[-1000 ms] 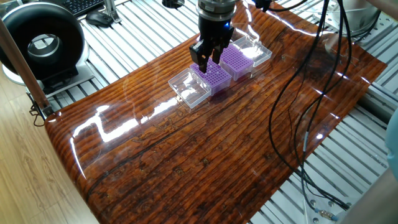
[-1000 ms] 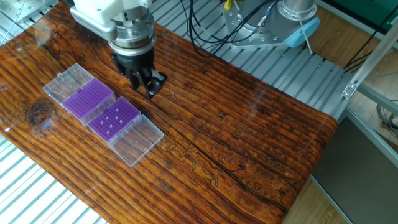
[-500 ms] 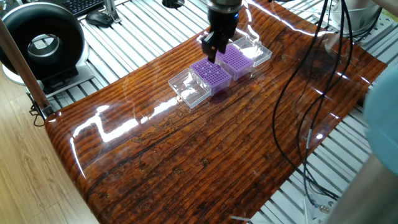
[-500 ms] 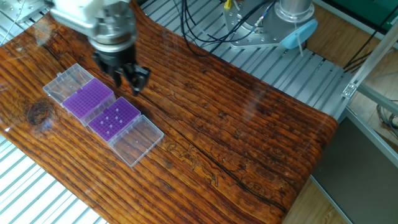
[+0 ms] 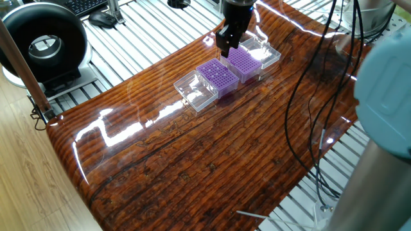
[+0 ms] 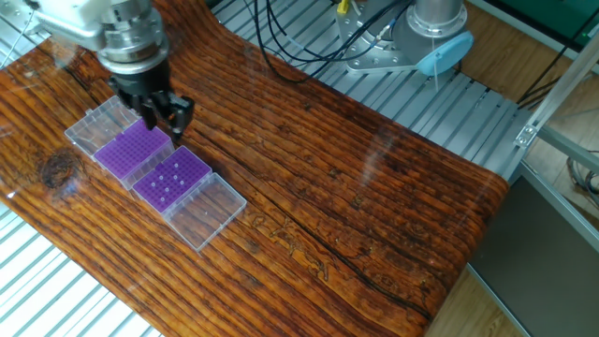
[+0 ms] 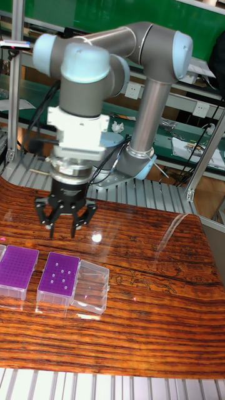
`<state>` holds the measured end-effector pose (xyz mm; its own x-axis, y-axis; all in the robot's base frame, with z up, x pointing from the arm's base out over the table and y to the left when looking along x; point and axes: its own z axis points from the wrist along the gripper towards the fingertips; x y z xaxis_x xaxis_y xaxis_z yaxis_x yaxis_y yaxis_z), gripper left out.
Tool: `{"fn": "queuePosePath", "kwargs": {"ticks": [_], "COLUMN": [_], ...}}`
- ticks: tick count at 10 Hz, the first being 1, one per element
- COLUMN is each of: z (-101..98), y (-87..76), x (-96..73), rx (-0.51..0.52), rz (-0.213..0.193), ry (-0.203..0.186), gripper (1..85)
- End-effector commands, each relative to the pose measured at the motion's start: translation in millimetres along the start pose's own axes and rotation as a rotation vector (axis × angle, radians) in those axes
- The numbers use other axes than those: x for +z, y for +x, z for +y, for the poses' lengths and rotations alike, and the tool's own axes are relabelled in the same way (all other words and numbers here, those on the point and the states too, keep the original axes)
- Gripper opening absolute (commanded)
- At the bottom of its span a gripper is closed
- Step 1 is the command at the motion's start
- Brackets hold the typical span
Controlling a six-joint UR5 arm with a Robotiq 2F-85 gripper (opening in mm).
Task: Transfer all small pipette tips from one holder to another
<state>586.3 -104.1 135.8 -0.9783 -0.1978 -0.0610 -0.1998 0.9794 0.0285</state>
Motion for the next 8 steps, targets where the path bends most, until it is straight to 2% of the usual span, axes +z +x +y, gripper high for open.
{"fn": "queuePosePath", "kwargs": {"ticks": [1, 5, 8], "z": [-10.6, -13.0, -17.1], "y": [-3.1, 0.4, 1.0], "x": [5.4, 12.9, 14.0], "rx": [0.018, 0.043, 0.080], "rz": [-0.007, -0.002, 0.000], "ry": [-0.001, 0.012, 0.029], "gripper": [47.7, 41.3, 29.7]}}
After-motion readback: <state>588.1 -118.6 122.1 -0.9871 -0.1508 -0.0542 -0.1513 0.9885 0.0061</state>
